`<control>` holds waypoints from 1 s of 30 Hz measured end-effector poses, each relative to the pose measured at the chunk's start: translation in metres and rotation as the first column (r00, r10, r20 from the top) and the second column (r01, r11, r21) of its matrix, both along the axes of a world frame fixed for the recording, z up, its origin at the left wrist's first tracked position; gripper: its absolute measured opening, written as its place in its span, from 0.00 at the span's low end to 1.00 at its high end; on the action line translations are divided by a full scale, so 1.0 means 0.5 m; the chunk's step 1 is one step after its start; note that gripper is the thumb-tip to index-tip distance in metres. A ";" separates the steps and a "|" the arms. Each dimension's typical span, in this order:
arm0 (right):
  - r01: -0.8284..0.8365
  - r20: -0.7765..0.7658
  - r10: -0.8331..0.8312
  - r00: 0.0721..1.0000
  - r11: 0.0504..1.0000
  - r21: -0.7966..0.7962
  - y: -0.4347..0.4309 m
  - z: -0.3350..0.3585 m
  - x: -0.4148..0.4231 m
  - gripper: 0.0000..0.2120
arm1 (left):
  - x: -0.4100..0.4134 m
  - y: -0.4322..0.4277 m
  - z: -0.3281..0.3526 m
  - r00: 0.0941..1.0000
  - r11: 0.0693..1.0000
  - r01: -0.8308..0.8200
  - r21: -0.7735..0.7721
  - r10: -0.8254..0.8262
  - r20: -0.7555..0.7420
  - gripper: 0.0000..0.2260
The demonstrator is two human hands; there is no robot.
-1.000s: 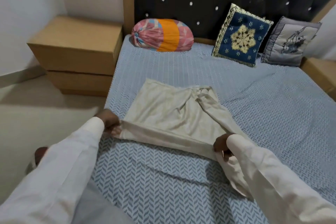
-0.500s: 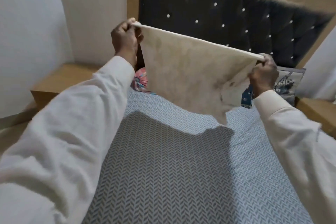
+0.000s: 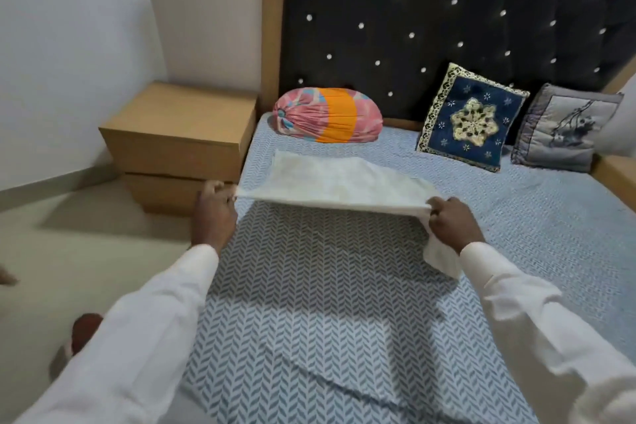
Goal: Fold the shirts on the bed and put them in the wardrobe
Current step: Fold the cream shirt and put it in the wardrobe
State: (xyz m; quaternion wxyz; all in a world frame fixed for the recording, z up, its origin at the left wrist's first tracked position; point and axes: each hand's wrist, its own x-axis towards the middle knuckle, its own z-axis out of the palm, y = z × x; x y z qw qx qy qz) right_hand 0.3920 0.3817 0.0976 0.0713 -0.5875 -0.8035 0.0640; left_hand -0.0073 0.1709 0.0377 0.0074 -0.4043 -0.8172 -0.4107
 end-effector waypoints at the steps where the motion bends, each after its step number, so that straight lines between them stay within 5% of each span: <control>1: -0.023 0.068 0.023 0.997 1.000 0.003 -0.019 -0.033 0.010 0.26 | 0.007 -0.032 -0.026 0.999 0.996 0.017 -0.085 -0.020 -0.036 0.08; 3: -0.067 0.197 0.063 0.978 0.998 0.015 -0.053 -0.095 0.033 0.27 | 0.016 -0.089 -0.064 0.983 0.937 0.118 -0.329 -0.157 -0.094 0.10; 6: -0.069 0.334 0.055 0.941 0.997 0.032 -0.123 -0.143 0.067 0.16 | 0.033 -0.165 -0.083 0.939 0.769 0.269 -0.579 -0.344 -0.020 0.18; 11: -0.093 0.428 0.049 0.903 0.992 0.082 -0.244 -0.183 0.122 0.11 | 0.085 -0.249 -0.082 0.820 0.530 0.170 -0.831 -0.543 -0.179 0.12; 16: -0.030 0.544 0.023 0.839 1.000 0.004 -0.342 -0.204 0.169 0.13 | 0.175 -0.318 -0.074 0.671 0.371 0.106 -0.923 -0.712 -0.209 0.12; 22: 0.093 0.579 0.002 0.815 0.986 -0.135 -0.480 -0.224 0.235 0.12 | 0.280 -0.415 -0.101 0.675 0.065 0.103 -0.993 -0.737 0.022 0.20; 27: 0.076 0.554 0.026 0.832 0.984 -0.161 -0.567 -0.237 0.275 0.13 | 0.333 -0.433 -0.083 0.687 -0.095 0.060 -0.994 -0.718 0.110 0.21; 30: 0.110 0.448 0.098 0.888 0.903 -0.415 -0.581 -0.253 0.288 0.16 | 0.341 -0.415 -0.075 0.706 -0.245 0.038 -0.969 -0.680 0.199 0.21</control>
